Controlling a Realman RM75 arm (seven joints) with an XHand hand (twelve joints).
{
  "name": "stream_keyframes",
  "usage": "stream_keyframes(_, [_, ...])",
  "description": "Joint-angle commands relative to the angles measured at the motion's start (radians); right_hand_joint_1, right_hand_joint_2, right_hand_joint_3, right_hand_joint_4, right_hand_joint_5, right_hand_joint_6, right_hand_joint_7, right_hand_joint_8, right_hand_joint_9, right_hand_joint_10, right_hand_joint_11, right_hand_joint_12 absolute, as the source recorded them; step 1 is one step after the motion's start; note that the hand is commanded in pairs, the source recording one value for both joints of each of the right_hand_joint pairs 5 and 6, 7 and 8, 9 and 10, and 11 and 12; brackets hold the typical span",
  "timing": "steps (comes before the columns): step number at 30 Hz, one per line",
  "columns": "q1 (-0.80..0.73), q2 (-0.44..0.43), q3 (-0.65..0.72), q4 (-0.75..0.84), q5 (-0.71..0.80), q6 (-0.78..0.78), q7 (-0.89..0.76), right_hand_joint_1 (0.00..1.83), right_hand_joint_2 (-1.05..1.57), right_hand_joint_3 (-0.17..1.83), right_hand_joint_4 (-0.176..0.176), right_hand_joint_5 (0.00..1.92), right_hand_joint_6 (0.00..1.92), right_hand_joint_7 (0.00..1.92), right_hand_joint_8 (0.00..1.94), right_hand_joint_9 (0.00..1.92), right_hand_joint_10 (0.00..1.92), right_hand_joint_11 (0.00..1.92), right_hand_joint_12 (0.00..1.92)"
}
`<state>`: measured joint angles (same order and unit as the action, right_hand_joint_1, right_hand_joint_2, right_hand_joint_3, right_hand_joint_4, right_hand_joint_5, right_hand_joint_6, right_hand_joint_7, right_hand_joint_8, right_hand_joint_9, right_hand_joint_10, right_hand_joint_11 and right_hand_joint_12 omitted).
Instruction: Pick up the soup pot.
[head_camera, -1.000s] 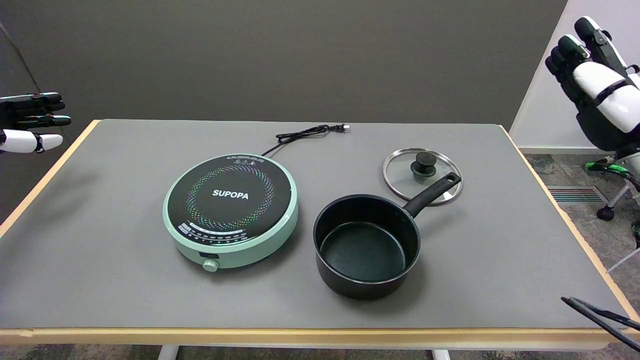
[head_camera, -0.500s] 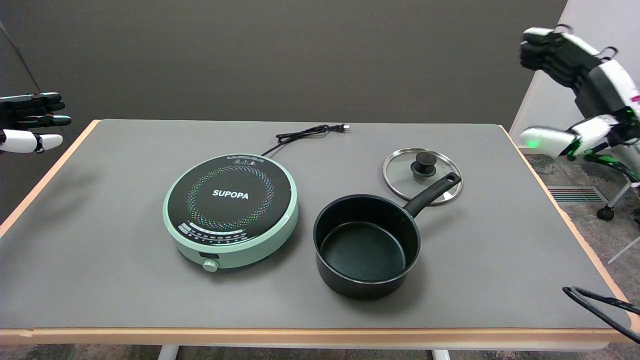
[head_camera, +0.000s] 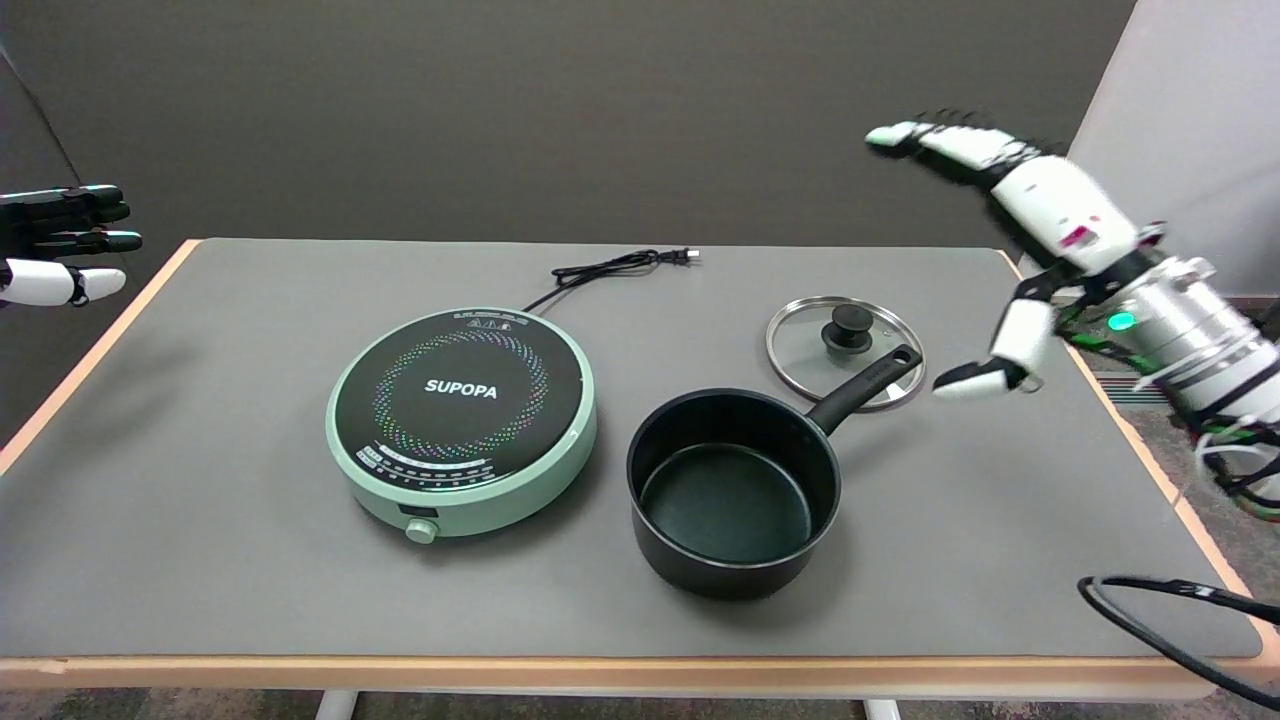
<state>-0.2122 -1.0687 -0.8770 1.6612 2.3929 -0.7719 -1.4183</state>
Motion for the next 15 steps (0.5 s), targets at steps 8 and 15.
stream_keyframes(8, [-0.101,0.148,-0.334,0.119,-0.349,0.235,-0.28,1.15,-0.64,0.99,0.176,0.28,0.28,0.28,0.28,0.28,0.28,0.28,0.28])
stream_keyframes(15, [-0.092,0.163,-0.327,0.054,-0.339,0.26,-0.278,1.15,-0.65,1.01,0.176,0.3,0.3,0.3,0.3,0.3,0.3,0.3,0.3])
